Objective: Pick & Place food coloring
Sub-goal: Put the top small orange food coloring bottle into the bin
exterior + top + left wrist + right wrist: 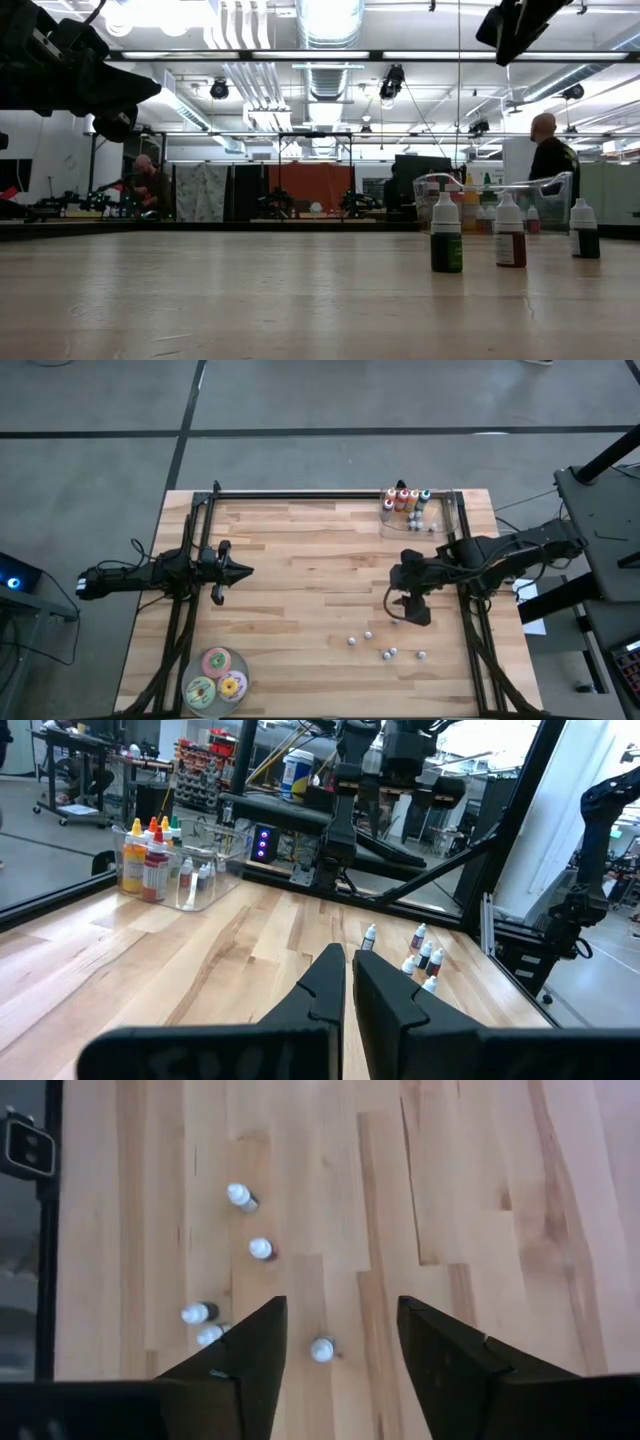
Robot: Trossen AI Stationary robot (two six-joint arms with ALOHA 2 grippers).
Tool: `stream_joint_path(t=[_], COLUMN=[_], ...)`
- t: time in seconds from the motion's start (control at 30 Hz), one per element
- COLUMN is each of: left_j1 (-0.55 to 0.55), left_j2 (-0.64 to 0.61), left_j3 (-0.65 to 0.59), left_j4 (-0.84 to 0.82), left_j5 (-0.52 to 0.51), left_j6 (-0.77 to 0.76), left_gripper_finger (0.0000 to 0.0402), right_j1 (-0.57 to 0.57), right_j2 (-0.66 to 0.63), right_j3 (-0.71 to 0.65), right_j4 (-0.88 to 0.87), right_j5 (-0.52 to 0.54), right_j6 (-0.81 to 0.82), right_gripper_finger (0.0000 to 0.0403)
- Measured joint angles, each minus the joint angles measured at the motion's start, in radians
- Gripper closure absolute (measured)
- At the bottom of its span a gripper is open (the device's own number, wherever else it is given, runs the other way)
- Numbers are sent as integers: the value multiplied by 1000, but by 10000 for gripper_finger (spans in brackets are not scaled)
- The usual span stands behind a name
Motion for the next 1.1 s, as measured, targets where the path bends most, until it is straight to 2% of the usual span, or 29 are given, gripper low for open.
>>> stream_joint_path(t=[0.17, 0.3, 0.47, 0.67, 1.1], left_j1=[0, 0, 0, 0, 0], left_j2=[0, 0, 0, 0, 0], left_j3=[0, 0, 0, 0, 0], left_j4=[0, 0, 0, 0, 0], left_j5=[0, 0, 0, 0, 0], left_j6=[0, 0, 0, 0, 0], left_gripper_finger=[402, 402, 402, 402, 402], right_j1=[0, 11, 16, 29, 57], right_j2=[-21, -33, -28, -28, -27], right_j3=[-9, -13, -21, -98, -321], right_j4=[-71, -131, -150, -143, 108], right_j5=[0, -4, -36, -57, -58], right_j6=[-18, -108, -199, -259, -270], right_gripper_finger=[188, 174, 170, 172, 172])
